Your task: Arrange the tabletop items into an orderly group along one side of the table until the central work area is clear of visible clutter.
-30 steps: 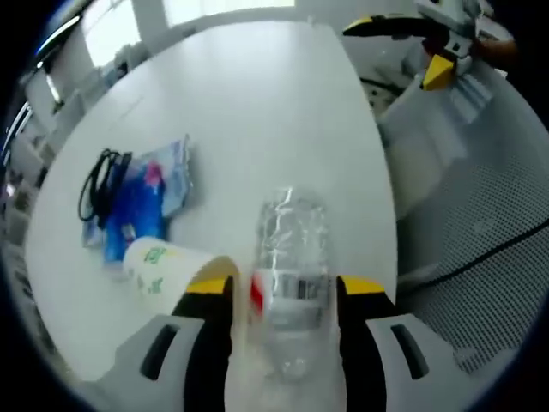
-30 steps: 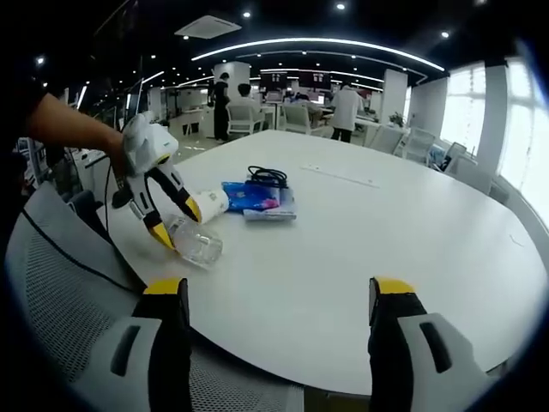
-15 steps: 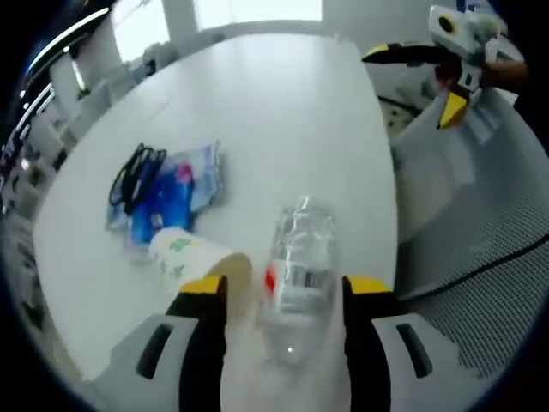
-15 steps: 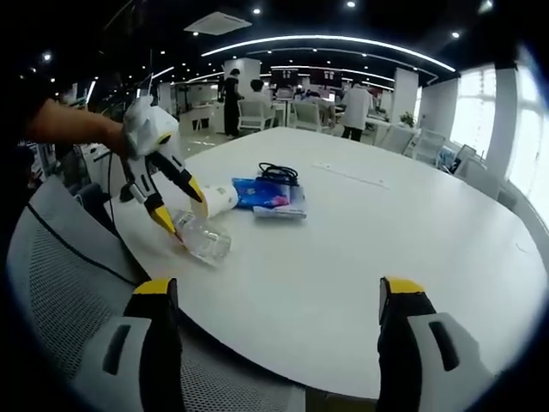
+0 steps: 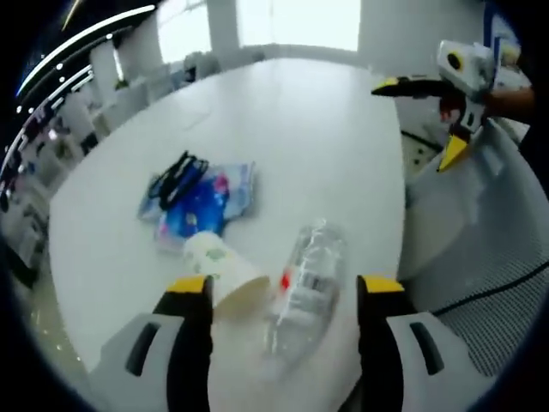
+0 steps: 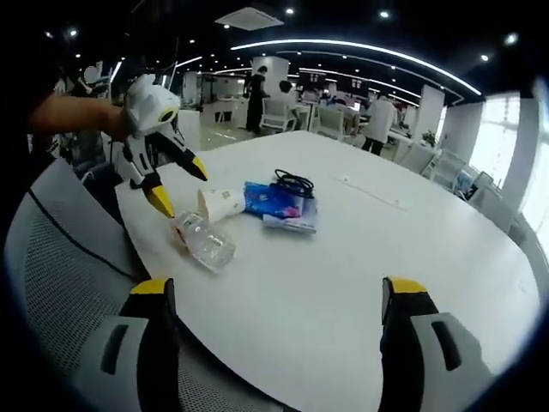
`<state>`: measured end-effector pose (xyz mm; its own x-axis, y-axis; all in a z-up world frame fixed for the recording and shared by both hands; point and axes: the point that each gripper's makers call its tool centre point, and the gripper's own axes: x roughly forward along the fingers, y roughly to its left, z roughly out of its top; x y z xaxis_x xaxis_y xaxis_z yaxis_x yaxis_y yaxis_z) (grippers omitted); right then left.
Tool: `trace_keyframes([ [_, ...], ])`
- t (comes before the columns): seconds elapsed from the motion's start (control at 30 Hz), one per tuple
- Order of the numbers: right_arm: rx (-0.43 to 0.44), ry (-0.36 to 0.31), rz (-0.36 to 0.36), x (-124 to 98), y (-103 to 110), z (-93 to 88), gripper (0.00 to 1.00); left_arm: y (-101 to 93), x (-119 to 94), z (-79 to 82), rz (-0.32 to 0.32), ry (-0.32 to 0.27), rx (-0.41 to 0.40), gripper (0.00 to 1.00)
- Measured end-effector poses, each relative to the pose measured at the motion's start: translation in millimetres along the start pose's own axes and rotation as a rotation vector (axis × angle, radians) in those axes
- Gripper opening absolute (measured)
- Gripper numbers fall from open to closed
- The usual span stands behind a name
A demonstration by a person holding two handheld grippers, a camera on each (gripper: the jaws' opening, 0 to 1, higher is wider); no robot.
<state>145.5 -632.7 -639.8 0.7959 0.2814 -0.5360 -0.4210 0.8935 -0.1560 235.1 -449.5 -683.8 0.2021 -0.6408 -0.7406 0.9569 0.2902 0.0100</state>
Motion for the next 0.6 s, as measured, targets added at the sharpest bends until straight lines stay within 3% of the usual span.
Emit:
trace_keyframes([
  [0.3,-0.103,-0.005,0.079,20.6,14.9,14.6,0.96,0.1,-15.8,1.9,0.051,-0.063,-0.047,0.76],
  [0.6,-0.178,0.022,0.180,39.9,31.2,16.6,0.95,1.4,-27.3,-0.3,0.090,-0.114,-0.085,0.81],
])
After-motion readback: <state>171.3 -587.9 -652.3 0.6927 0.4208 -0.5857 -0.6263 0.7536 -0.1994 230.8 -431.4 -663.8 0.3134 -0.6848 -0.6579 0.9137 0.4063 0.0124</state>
